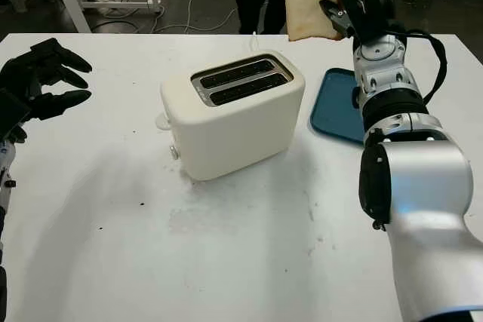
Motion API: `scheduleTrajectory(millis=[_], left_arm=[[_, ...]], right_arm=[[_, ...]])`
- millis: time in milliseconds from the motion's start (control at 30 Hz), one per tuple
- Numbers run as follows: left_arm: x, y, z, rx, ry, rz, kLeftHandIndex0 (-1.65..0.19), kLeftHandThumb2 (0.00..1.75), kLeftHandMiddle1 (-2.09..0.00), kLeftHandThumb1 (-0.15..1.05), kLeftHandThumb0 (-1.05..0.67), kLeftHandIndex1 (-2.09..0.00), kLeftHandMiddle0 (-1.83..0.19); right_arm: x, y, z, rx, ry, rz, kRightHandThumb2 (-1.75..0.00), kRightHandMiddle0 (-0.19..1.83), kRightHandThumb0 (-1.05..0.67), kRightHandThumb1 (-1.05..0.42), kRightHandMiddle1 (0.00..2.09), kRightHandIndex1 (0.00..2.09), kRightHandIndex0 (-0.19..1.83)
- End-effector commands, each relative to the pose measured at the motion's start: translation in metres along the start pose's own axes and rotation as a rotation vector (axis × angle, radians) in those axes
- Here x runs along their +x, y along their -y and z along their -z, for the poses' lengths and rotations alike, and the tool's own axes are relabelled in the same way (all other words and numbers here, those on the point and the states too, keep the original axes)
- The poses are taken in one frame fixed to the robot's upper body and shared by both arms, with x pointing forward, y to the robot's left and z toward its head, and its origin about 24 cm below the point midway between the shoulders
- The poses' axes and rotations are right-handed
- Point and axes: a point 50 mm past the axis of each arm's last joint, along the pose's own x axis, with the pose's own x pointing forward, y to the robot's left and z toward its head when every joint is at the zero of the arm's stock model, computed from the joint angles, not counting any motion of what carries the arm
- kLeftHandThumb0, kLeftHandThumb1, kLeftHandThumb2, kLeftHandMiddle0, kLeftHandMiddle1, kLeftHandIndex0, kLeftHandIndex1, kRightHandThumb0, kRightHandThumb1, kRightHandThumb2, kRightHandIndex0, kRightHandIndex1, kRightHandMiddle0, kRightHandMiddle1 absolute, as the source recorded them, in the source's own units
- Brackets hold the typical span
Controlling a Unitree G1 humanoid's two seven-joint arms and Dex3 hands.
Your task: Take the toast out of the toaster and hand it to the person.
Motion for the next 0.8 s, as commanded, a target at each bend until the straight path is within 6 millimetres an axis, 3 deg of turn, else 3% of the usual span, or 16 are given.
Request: scheduleTrajectory(millis=[0,133,533,767], left_arm=[[-0.0015,0.0010,0.0016,-0.022,0.000,-0.006,-0.42,0.00,-1.46,0.83,-1.05,-1.30,-0.36],[-0.0018,0.0009,0.0013,-0.010,0.002,-0.006,-0.42,0.00,-1.46,0.84,-1.05,-1.31,-0.36],[-0.0031,0.0000,0.0018,-0.006,0.001,-0.008,-0.39,0.00,-1.46,0.83,-1.05,-1.33,-0.35],[-0.0032,-0.0001,0.0019,0.001,-0.003,-0.007,-0.38,0.00,-1.47,0.84,-1.05,-1.34,-0.35]], right_arm=[[-0.0014,-0.0037,0.0053,0.017,-0.017,-0.006,-0.12,0.53,-0.28,-0.92,1.74,1.75,0.80],[-0.0015,-0.0047,0.0060,0.018,-0.026,-0.022,-0.18,0.57,-0.27,-0.92,1.75,1.75,0.90],[-0.0016,-0.0048,0.0091,0.005,-0.054,-0.036,-0.16,0.57,-0.31,-0.92,1.75,1.75,0.91],[-0.0024,-0.0054,0.0117,0.071,-0.048,-0.045,-0.15,0.37,-0.29,-0.92,1.75,1.75,0.86]])
